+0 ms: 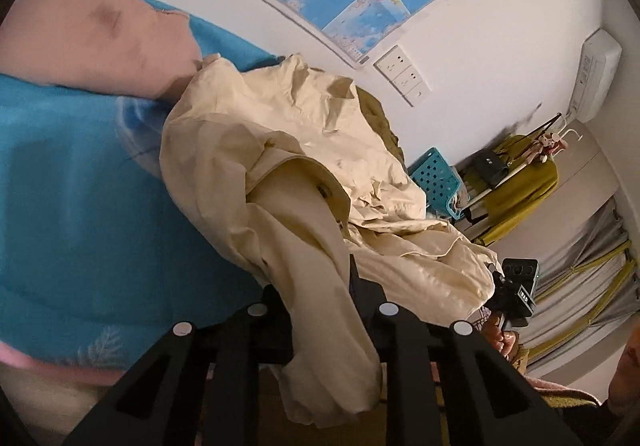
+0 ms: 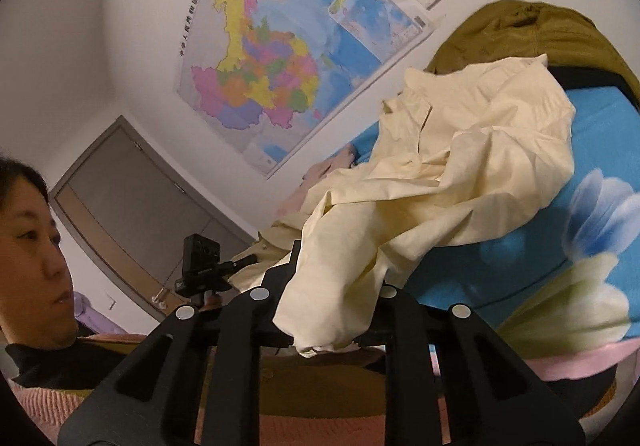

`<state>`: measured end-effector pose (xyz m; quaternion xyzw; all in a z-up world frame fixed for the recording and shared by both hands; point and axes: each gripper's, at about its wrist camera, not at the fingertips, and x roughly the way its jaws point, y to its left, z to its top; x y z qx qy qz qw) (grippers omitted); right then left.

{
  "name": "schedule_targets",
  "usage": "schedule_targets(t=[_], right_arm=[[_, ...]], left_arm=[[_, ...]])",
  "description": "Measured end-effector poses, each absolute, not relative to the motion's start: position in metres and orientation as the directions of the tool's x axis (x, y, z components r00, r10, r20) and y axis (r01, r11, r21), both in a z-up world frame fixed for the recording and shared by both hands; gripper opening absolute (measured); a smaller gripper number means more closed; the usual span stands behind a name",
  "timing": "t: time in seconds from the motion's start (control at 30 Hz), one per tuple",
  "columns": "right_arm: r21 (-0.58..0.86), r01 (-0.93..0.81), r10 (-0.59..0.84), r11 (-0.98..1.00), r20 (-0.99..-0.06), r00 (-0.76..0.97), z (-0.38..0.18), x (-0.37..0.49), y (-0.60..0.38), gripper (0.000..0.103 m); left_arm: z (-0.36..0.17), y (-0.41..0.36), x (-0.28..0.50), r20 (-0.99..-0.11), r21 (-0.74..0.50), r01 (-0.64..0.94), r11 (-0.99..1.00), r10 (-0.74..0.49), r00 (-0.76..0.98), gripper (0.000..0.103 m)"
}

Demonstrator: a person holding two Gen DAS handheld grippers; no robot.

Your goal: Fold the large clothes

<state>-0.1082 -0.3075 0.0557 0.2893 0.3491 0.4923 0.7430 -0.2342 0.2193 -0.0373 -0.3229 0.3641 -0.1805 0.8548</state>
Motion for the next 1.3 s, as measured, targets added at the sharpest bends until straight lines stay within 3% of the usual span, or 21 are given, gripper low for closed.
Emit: schedule_targets(t=[0.27,0.73,1.3], right_arm=[[0.791,-0.498,0.923,0.355,-0.212,0.322,0.080,-0.086,-0.305,0.019],[0.817,-0.431,0.898,0.384,-0.221,0.381,0.115,0.020,-0.290,0.019],[0.819,-0.238,0.821,0.522,-0.406,0.402,0.092,0.164,-0.257,0.021]], left_arm=[[-0.011,0.227,-0.208,-0.502,-0.683,0.102,0.723,-0.566,0.654,0.020],[0.050,0.249,-0.099,-0.607,-0.606,0.085,0.791,-0.529,0.593,0.024],[0.021,0.275,0.064,-0.747,-0.568,-0.092,0.818,-0.465,0.475,0.025]])
